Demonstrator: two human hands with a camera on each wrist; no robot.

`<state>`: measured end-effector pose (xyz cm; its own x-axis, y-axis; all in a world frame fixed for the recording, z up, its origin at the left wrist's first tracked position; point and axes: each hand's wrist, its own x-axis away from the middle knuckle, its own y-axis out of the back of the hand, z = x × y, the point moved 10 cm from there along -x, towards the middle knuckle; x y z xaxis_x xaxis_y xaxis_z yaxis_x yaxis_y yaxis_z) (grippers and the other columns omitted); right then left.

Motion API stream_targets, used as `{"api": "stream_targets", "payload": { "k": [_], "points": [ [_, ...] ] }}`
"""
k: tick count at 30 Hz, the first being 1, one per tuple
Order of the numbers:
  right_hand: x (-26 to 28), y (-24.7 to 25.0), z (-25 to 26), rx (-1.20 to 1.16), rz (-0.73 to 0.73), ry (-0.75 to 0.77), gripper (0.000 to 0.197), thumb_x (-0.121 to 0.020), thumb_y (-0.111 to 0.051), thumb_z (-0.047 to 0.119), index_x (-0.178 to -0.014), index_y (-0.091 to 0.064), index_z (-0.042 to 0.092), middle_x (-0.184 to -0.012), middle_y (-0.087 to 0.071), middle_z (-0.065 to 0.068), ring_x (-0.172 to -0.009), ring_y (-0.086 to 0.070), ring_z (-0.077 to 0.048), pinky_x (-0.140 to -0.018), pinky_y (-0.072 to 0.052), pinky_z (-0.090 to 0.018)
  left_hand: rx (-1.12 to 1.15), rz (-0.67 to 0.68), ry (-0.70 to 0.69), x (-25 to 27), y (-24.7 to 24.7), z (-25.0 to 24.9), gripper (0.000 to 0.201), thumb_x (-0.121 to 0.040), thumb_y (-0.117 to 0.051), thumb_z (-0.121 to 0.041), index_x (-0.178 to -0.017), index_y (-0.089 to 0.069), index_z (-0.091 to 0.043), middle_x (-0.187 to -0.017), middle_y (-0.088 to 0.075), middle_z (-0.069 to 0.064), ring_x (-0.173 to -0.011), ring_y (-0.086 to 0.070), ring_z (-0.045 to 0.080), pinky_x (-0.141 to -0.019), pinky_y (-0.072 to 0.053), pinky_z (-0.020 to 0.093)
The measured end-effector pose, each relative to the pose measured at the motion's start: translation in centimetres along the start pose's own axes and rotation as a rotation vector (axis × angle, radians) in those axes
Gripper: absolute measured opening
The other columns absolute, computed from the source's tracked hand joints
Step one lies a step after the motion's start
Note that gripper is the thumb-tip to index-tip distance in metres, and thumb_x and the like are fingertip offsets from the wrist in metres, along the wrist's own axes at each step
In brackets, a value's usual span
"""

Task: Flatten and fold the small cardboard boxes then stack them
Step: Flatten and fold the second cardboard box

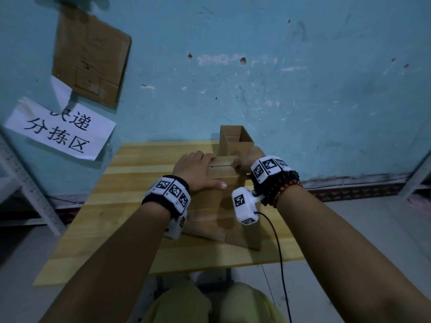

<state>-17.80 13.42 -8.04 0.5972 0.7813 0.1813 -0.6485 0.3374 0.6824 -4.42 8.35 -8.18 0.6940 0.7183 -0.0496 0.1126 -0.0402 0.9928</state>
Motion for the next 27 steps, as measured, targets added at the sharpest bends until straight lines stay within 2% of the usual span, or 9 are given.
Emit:
{"api": "stream_targets", "payload": {
  "k": [3, 5, 8, 10, 13, 15, 19, 23, 27],
  "points": [
    [-0.1, 0.0, 0.2, 0.014, 0.022, 0.026, 0.020, -0.080, -0.068, 0.015, -0.073, -0.052, 0.006, -0.100, -0.062, -0.018, -0.100, -0.062, -0.034, -0.090, -0.052, -0.045, 0.008, -0.002, -0.002, 0.1, 0.0, 0.0, 0.089, -0.072, -0.057, -0.069, -0.143, -0.025, -0.026, -0.141, -0.037, 0.004, -0.129, -0.036, 0.024, -0.107, -0.027, 0.037],
    [-0.2, -0.1, 0.4, -0.028, 0.067, 0.050, 0.014, -0.081, -0.067, 0.010, -0.089, -0.059, 0.003, -0.112, -0.061, -0.020, -0.100, -0.061, -0.031, -0.090, -0.052, -0.045, 0.011, 0.000, 0.003, 0.1, 0.0, 0.1, 0.089, -0.072, -0.057, -0.069, -0.143, -0.025, -0.026, -0.141, -0.037, 0.004, -0.129, -0.036, 0.025, -0.107, -0.027, 0.037],
    [-0.6, -0.2, 0.2, -0.091, 0.093, 0.072, 0.050, -0.079, -0.068, 0.006, -0.126, -0.051, 0.003, -0.127, -0.055, -0.017, -0.106, -0.059, -0.029, -0.091, -0.053, -0.044, 0.005, -0.001, 0.005, 0.0, 0.0, 0.1, 0.089, -0.072, -0.057, -0.069, -0.143, -0.025, -0.026, -0.141, -0.037, 0.004, -0.129, -0.037, 0.024, -0.108, -0.027, 0.037],
    [-0.4, 0.0, 0.4, -0.004, 0.047, 0.087, 0.040, -0.081, -0.066, 0.006, -0.119, -0.056, 0.000, -0.121, -0.059, -0.019, -0.107, -0.061, -0.033, -0.091, -0.053, -0.044, 0.003, -0.003, 0.005, 0.0, 0.0, 0.1, 0.089, -0.072, -0.057, -0.069, -0.143, -0.026, -0.025, -0.140, -0.037, 0.004, -0.128, -0.037, 0.024, -0.107, -0.027, 0.037],
    [0.4, 0.8, 1.0, 0.138, -0.065, 0.116, 0.008, -0.086, -0.060, 0.008, -0.083, -0.062, 0.001, -0.103, -0.066, -0.020, -0.095, -0.065, -0.032, -0.081, -0.054, -0.036, -0.001, -0.002, 0.002, 0.0, 0.0, 0.1, 0.088, -0.073, -0.057, -0.069, -0.143, -0.026, -0.025, -0.140, -0.038, 0.005, -0.128, -0.037, 0.024, -0.107, -0.027, 0.037],
    [0.7, 1.1, 1.0, 0.220, -0.110, 0.153, 0.025, -0.089, -0.054, 0.005, -0.065, -0.050, 0.009, -0.098, -0.065, -0.017, -0.095, -0.064, -0.031, -0.078, -0.052, -0.033, 0.004, -0.001, -0.001, 0.1, 0.1, 0.3, 0.088, -0.073, -0.056, -0.068, -0.143, -0.025, -0.025, -0.140, -0.037, 0.005, -0.127, -0.037, 0.025, -0.106, -0.028, 0.037],
    [0.7, 0.7, -0.6, 0.161, -0.137, 0.149, 0.014, -0.092, -0.049, 0.006, -0.092, -0.061, 0.000, -0.110, -0.063, -0.021, -0.101, -0.062, -0.035, -0.081, -0.049, -0.033, 0.000, 0.005, -0.003, 0.1, 0.0, 0.5, 0.088, -0.074, -0.056, -0.068, -0.143, -0.025, -0.025, -0.141, -0.037, 0.005, -0.127, -0.037, 0.025, -0.106, -0.029, 0.037],
    [0.3, 0.4, -1.9, -0.032, -0.197, 0.114, 0.026, -0.090, -0.051, 0.007, -0.065, -0.055, 0.002, -0.087, -0.065, -0.024, -0.085, -0.066, -0.040, -0.079, -0.055, -0.047, -0.006, 0.010, 0.001, -0.1, -0.2, 0.5, 0.088, -0.073, -0.056, -0.069, -0.143, -0.024, -0.025, -0.141, -0.036, 0.005, -0.128, -0.036, 0.024, -0.107, -0.028, 0.037],
    [0.2, 0.5, -2.1, -0.195, -0.224, 0.119, 0.043, -0.091, -0.053, 0.015, -0.050, -0.043, 0.010, -0.074, -0.058, -0.021, -0.084, -0.063, -0.041, -0.082, -0.053, -0.052, -0.010, 0.005, 0.011, -0.1, -0.2, 0.6, 0.089, -0.073, -0.056, -0.069, -0.144, -0.024, -0.025, -0.142, -0.036, 0.005, -0.129, -0.036, 0.024, -0.107, -0.028, 0.038]
  ]
}}
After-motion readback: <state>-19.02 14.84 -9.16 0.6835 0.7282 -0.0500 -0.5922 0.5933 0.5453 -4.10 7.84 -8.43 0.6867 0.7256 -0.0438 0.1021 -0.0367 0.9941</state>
